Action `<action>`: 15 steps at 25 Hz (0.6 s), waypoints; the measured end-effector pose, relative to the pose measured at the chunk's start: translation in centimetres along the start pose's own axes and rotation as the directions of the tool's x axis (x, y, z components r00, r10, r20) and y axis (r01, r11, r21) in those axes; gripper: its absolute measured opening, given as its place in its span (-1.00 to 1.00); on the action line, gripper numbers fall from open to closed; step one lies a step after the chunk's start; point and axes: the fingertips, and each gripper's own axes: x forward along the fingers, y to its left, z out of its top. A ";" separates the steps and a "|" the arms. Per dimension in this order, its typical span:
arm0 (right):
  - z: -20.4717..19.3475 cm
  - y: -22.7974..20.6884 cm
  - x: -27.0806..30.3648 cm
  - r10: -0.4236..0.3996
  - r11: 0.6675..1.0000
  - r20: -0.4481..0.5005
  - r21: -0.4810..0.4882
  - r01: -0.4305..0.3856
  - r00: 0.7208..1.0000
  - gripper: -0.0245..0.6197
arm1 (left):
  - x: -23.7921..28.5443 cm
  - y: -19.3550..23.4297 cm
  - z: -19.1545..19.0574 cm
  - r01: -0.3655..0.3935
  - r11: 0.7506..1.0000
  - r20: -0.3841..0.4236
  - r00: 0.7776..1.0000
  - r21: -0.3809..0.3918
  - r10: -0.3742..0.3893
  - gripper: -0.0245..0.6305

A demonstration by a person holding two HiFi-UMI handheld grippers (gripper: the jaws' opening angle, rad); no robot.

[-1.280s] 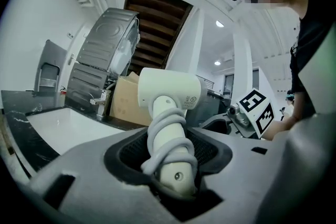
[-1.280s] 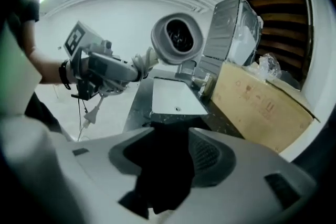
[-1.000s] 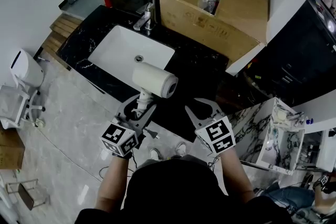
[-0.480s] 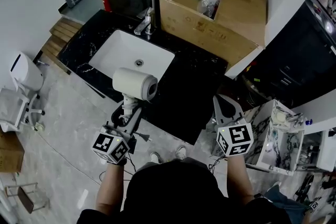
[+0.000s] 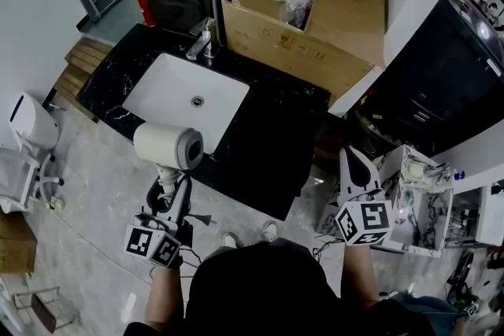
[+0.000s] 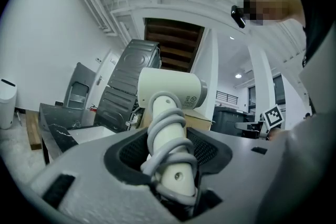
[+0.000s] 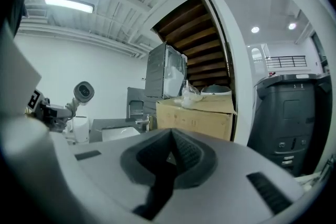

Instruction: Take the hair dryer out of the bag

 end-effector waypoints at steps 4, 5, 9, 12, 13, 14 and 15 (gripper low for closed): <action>1.1 -0.5 -0.3 -0.006 1.000 0.023 -0.002 0.006 1.000 -0.89 | 0.0 -0.2 0.5 -0.001 1.000 0.005 1.000 0.005 0.001 -0.24; 1.3 -0.5 -0.3 -0.001 1.000 0.025 0.000 0.001 1.000 -0.89 | 0.0 -0.1 0.4 -0.004 1.000 -0.001 1.000 0.009 0.004 -0.24; 1.6 0.0 -0.3 0.017 1.000 0.028 -0.011 -0.017 0.999 -0.89 | 0.3 -1.0 1.1 0.015 1.000 0.039 0.999 -0.023 -0.014 -0.24; 1.6 0.5 -0.1 0.030 0.999 0.027 -0.045 -0.029 0.999 -0.89 | 0.6 -1.6 1.5 0.024 0.999 0.055 0.998 -0.025 -0.023 -0.24; 1.7 0.6 0.0 0.035 0.998 0.028 -0.051 -0.034 0.999 -0.89 | 0.5 -1.5 1.2 0.016 1.000 0.042 0.999 -0.012 -0.016 -0.24; 1.8 0.6 0.1 0.039 0.998 0.029 -0.053 -0.038 0.999 -0.89 | 0.4 -1.3 0.9 0.006 1.000 0.027 1.000 0.004 -0.006 -0.24; 1.8 0.6 0.2 0.043 0.998 0.030 -0.054 -0.041 0.999 -0.89 | 0.3 -1.3 0.8 0.001 1.000 0.019 1.000 0.015 -0.001 -0.24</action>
